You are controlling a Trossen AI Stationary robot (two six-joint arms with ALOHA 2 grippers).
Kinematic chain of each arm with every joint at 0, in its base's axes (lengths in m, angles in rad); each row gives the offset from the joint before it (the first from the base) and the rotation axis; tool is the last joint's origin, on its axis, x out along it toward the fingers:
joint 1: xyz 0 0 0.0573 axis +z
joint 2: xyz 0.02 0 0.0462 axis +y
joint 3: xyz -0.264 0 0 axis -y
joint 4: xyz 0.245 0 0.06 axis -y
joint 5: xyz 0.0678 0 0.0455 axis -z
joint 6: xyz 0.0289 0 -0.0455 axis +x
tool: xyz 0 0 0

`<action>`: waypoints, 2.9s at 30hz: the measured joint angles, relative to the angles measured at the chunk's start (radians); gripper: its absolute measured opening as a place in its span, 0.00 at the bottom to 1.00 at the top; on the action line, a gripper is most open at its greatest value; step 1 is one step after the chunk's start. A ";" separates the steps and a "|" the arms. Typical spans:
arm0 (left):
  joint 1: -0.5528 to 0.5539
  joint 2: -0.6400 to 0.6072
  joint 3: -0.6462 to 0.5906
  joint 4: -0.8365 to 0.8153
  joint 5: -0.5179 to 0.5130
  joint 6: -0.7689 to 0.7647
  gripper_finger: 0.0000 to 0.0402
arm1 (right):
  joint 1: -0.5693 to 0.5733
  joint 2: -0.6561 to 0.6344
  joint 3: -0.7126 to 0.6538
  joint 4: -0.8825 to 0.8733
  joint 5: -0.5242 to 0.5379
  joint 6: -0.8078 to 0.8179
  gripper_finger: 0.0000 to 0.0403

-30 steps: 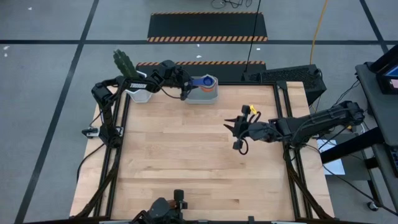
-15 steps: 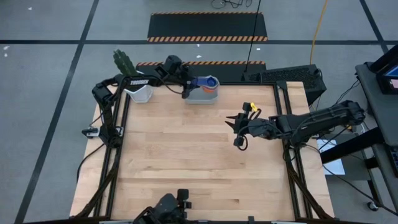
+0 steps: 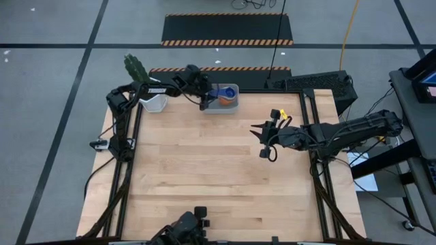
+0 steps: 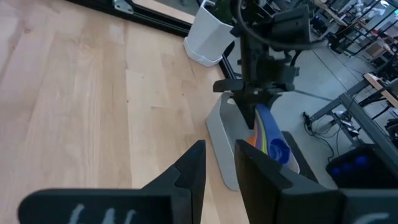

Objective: Nest measuring cups in basket
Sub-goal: Put the stacked measuring cups into the bin, then return to Home Position

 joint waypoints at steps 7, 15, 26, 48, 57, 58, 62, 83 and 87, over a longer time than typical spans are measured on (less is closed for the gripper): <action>-0.004 -0.001 0.010 -0.014 -0.026 -0.010 0.36 | 0.000 0.000 0.000 -0.009 0.000 0.000 0.20; 0.003 -0.001 0.010 -0.074 -0.036 -0.001 0.33 | 0.000 0.000 0.000 -0.012 0.000 -0.001 0.20; -0.010 -0.001 0.014 -0.081 -0.058 0.019 0.36 | 0.000 0.000 -0.001 -0.005 0.000 -0.001 0.20; -0.017 0.000 0.014 -0.074 -0.148 -0.024 0.55 | 0.000 0.000 -0.001 -0.005 0.000 -0.007 0.20; -0.022 -0.003 0.014 -0.076 -0.170 -0.033 0.68 | 0.000 0.000 -0.001 -0.006 0.000 -0.006 0.20; -0.022 -0.010 0.014 -0.082 -0.185 -0.042 0.69 | 0.000 0.000 -0.001 -0.006 0.000 -0.005 0.20; -0.026 -0.073 0.014 -0.098 -0.221 -0.097 0.71 | 0.000 0.000 -0.001 -0.006 0.000 -0.005 0.20; -0.283 -0.472 0.011 -0.510 -0.223 -0.257 0.41 | -0.012 0.000 -0.001 -0.007 -0.008 0.024 0.20; -0.364 -0.573 -0.073 -0.498 -0.263 -0.295 0.34 | -0.012 0.000 -0.001 -0.010 -0.031 0.046 0.20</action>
